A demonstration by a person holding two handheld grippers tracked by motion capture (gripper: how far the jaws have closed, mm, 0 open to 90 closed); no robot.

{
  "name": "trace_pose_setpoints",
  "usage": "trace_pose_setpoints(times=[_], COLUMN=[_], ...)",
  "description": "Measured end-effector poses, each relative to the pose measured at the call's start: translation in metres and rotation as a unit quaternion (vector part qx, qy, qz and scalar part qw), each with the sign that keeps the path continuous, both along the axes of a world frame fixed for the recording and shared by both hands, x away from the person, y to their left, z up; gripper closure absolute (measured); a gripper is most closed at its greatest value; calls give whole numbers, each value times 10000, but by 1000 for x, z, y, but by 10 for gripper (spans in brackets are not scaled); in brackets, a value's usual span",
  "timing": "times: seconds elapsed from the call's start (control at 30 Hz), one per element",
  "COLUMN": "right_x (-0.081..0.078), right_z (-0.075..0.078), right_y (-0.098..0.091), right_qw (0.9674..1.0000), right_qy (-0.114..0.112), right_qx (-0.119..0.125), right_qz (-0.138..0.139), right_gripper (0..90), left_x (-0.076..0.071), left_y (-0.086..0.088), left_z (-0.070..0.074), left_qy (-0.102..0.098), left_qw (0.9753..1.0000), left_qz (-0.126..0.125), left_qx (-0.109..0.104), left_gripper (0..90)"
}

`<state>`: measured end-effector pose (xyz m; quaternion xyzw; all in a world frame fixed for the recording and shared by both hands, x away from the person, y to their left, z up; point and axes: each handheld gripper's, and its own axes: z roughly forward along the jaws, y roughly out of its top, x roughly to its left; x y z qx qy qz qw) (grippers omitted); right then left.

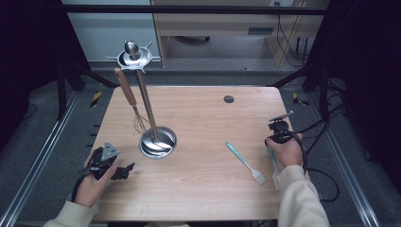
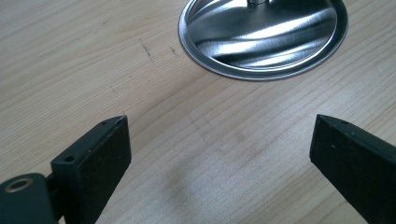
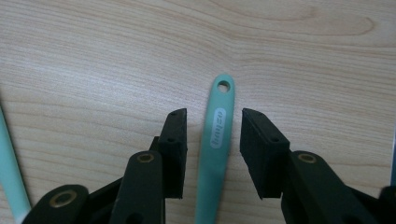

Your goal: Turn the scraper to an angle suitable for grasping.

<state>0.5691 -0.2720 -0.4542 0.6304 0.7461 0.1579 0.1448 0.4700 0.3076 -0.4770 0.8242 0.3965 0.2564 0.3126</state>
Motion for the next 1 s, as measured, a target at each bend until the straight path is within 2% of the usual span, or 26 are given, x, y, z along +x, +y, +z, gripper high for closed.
trace_pose_setpoints(times=[0.07,0.4,0.7,1.0], right_x=[1,7,8,7], right_z=[-1,-6,-10,-14], right_y=[1,3,1,0], right_qw=[10000,9998,9995,9995], right_qy=[-11,152,282,255], right_qx=[-62,-99,-64,-22], right_qz=[52,-38,-116,-157], right_gripper=[624,644,655,662], left_x=[0,1,0,0], left_y=[0,-2,-4,-5], left_z=[0,-2,-3,-4], left_qy=[9,76,105,117], left_qw=[10000,9999,9998,9997], left_qz=[0,-59,-109,-143], left_qx=[-4,61,125,126], left_gripper=[49,49,49,49])
